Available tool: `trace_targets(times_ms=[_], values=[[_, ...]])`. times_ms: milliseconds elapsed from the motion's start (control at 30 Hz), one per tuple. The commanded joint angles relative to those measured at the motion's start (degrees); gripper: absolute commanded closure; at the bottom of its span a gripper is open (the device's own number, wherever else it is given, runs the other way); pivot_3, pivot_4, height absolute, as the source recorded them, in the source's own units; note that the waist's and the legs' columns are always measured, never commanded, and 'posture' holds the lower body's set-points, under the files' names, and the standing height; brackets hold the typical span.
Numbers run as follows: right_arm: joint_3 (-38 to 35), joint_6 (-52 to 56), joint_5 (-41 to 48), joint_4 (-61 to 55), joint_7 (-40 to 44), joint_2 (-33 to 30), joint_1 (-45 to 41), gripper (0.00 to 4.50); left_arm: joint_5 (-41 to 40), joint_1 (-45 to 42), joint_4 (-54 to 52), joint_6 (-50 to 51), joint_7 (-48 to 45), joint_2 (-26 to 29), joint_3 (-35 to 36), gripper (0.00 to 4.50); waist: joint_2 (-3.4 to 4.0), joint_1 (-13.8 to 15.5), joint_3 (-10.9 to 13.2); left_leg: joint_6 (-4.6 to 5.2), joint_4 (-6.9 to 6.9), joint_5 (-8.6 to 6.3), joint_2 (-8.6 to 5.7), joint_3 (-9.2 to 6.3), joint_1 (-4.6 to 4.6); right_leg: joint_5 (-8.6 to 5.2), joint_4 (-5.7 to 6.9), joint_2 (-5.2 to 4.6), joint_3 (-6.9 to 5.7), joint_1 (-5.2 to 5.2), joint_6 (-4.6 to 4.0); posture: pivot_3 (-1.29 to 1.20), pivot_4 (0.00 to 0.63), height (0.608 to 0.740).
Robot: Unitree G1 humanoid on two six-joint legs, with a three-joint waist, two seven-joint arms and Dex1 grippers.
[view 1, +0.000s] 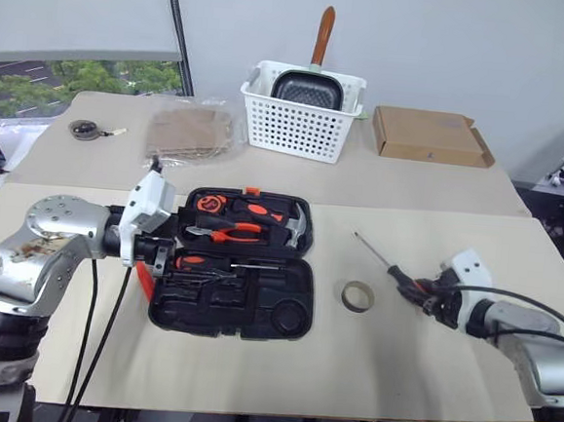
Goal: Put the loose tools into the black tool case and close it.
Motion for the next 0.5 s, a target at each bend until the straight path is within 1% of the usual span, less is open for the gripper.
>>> trace_targets(times_ms=[33,67,200,367,500], values=[[3.53,-6.93,0.45,-2.20,8.25,-1.14,-7.19,3.46,-2.29,3.35,-3.49,1.87,2.01,2.32,5.68,0.00,-0.01,-0.24,0.01,-0.02,-0.06,0.01,0.02,0.05,-0.01,0.00,0.00,0.03,0.05,-0.07,0.00,0.00,0.150,0.700],[4.62,-8.40,0.41,-2.08,10.06,-0.99,-8.56,3.46,-2.58,4.24,-3.92,2.20,2.48,2.60,6.54,0.00,-0.01,-0.38,0.01,-0.04,-0.10,0.03,0.02,0.05,0.00,0.00,0.00,0.03,0.05,-0.08,0.00,0.00,0.150,0.700],[13.39,-18.79,-1.72,1.78,21.44,2.03,-16.37,3.46,-4.36,10.94,-7.48,4.18,5.67,3.77,13.30,0.00,-0.06,-0.44,0.04,-0.12,-0.22,0.07,0.09,0.18,-0.10,0.00,0.03,0.17,0.17,-0.37,-0.03,0.00,0.150,0.700],[21.59,-22.51,-4.61,8.63,28.18,7.85,-24.25,3.46,-6.78,20.54,-13.29,7.06,7.86,4.46,22.18,0.00,-0.17,-0.36,0.11,-0.14,-0.22,0.07,0.08,0.29,-0.11,0.07,-0.02,0.14,0.32,-0.44,-0.14,0.00,0.150,0.700],[24.45,-23.18,-6.47,12.05,29.59,11.37,-27.32,3.46,-8.31,26.10,-17.01,8.24,9.56,3.91,27.14,0.00,-0.20,0.16,0.13,-0.15,-0.19,0.06,0.07,0.30,-0.09,0.12,-0.05,0.10,0.33,-0.62,-0.22,0.00,0.150,0.700]])
